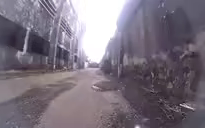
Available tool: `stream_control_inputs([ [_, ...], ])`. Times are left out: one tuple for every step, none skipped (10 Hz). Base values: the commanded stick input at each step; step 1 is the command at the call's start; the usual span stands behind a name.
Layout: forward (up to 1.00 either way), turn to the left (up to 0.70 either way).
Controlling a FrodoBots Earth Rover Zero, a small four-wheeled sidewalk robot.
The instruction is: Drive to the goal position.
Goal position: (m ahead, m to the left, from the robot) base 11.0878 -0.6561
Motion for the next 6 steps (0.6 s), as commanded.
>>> stream_control_inputs([
  [0.7,0.0],
  [0.7,0.0],
  [0.7,0.0],
  [0.7,0.0],
  [0.7,0.0],
  [0.7,0.0],
])
